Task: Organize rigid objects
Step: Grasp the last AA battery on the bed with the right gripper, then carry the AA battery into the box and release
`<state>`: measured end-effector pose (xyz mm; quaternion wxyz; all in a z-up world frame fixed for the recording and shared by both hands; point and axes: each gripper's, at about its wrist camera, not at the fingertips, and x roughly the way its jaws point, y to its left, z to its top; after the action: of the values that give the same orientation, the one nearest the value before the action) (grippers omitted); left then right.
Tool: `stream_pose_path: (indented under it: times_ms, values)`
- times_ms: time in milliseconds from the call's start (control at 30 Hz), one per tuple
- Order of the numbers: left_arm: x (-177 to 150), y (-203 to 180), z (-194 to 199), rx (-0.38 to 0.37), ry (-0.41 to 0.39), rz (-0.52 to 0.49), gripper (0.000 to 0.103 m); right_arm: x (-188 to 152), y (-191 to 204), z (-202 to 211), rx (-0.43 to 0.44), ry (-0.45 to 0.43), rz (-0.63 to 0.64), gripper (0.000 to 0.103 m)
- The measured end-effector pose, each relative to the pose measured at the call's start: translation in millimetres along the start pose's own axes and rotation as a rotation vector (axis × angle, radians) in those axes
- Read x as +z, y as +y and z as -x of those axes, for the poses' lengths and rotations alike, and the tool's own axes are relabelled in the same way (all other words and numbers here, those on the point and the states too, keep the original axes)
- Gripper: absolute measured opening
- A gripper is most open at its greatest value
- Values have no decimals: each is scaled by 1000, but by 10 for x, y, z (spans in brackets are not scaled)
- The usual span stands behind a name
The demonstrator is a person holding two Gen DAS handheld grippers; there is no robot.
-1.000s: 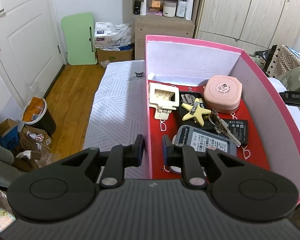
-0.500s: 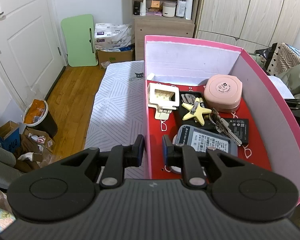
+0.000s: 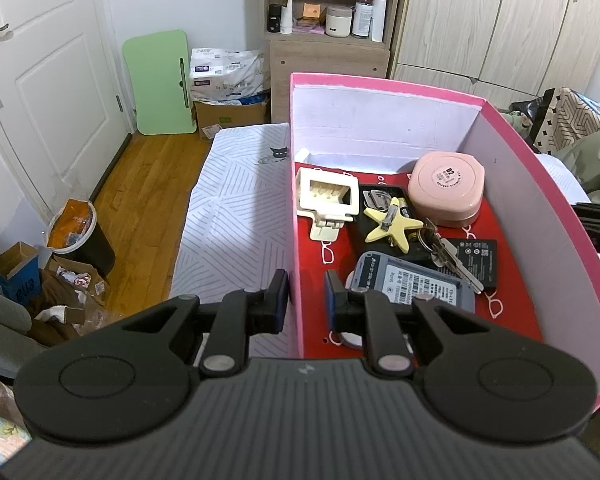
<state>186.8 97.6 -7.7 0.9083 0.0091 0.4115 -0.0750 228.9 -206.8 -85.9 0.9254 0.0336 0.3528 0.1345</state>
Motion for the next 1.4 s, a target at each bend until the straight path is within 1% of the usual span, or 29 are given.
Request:
stream_pose_path:
  times_ms: [100,267,367,433,467,567,667,733,800,900,1000,1067,1100,1133,1233,1400]
  values:
    - [-15,-9,14,-1,-2,3,16,12,47,155,30,-29,-7,11]
    - [-33,-15,30,1,-13,0,16,48,180,400,55,-77,4,12]
    - [-25,-15,22,6,-8,3,16,117,273,604,64,-130,15,12]
    - [-24,-21,17,5,-7,-3,16,189,346,745,93,-170,26,12]
    - [-25,-21,17,7,-6,0,16,237,397,796,124,-172,39,12]
    - [-27,-33,15,11,-7,-4,16,411,579,837,273,-123,59,12]
    - [-34,-28,21,10,-12,-4,16,569,853,768,404,-53,120,12]
    - [-37,-26,23,11,-16,0,16,634,1039,659,462,17,161,12]
    - [-40,-30,28,16,-19,-6,16,672,1233,493,493,98,195,12]
    - [-41,-34,28,15,-19,-8,16,658,1424,248,480,189,241,12]
    - [-39,-30,27,11,-20,-12,16,627,1515,64,452,247,261,12]
    - [-44,-35,32,12,-25,-16,16,623,1538,-16,428,265,262,12]
    - [-48,-38,35,13,-29,-18,16,614,1536,-36,412,264,268,13]
    - [-50,-36,37,11,-32,-18,16,607,1530,-54,408,262,271,17]
    - [-50,-17,33,7,-33,-10,16,622,1459,-5,417,239,229,17]
    - [-49,-25,39,5,-34,-9,16,653,1151,264,440,166,126,18]
